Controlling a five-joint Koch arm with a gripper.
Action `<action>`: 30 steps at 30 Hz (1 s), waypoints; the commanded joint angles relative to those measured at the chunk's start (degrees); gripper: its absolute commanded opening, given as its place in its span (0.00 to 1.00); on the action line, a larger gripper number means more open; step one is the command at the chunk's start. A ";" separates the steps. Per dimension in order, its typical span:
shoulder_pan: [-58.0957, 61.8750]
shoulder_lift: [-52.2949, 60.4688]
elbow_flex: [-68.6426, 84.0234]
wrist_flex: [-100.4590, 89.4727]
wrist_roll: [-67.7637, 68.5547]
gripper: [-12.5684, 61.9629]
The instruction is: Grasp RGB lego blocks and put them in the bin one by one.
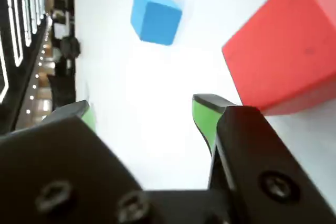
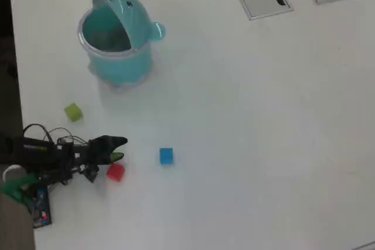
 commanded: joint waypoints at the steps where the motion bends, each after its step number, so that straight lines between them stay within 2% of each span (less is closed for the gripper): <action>1: 1.14 3.78 2.72 -4.75 -4.31 0.62; 12: 5.98 4.04 -1.93 -8.79 -27.51 0.62; 23: 7.29 3.96 -11.34 -5.45 -41.13 0.62; 30: 9.67 3.96 -13.89 -4.39 -59.24 0.62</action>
